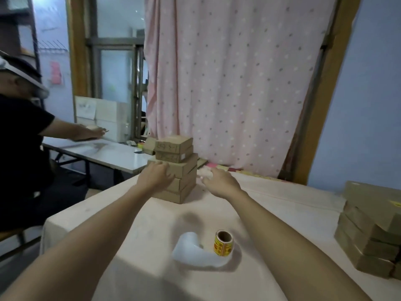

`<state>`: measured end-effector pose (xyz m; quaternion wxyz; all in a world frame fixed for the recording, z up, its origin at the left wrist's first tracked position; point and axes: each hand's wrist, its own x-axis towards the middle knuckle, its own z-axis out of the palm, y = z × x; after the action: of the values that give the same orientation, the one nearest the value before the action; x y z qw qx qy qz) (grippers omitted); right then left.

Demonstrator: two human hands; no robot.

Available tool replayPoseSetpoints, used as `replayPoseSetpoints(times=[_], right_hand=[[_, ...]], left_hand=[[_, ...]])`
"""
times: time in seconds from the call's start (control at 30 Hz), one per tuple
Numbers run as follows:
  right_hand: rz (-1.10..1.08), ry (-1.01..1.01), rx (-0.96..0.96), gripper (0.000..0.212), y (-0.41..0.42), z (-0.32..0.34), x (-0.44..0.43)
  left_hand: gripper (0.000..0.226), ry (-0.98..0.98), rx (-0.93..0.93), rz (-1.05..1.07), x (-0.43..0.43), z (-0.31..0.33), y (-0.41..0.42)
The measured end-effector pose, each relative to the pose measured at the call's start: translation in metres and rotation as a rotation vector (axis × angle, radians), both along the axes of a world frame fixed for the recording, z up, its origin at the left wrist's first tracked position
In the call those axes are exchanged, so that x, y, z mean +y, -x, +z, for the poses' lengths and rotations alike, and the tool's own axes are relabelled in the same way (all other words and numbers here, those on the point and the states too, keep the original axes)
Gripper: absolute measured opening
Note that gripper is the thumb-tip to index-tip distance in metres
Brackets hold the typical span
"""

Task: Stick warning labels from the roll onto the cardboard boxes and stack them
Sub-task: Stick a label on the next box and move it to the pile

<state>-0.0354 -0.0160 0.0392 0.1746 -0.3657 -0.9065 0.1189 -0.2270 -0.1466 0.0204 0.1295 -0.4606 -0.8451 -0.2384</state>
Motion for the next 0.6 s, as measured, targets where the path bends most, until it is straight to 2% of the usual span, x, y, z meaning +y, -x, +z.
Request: replayPoseSetpoints(times=[0.2,0.3,0.4,0.6], right_hand=[[0.042,0.071,0.036,0.068,0.065,0.006,0.015],[0.061,0.099,0.08,0.061,0.095,0.008,0.025],[0.088,0.176,0.154,0.052,0.122,0.01,0.037],[0.082,0.375,0.292,0.087,0.171,0.01,0.056]], left_hand=[[0.056,-0.131,-0.216,0.101,0.013,0.015,0.058],[0.058,-0.153,-0.265,0.081,0.029,0.018,0.076],[0.055,-0.276,-0.395,0.028,0.051,0.02,0.09],[0.049,-0.558,-0.751,0.003,0.084,0.028,0.112]])
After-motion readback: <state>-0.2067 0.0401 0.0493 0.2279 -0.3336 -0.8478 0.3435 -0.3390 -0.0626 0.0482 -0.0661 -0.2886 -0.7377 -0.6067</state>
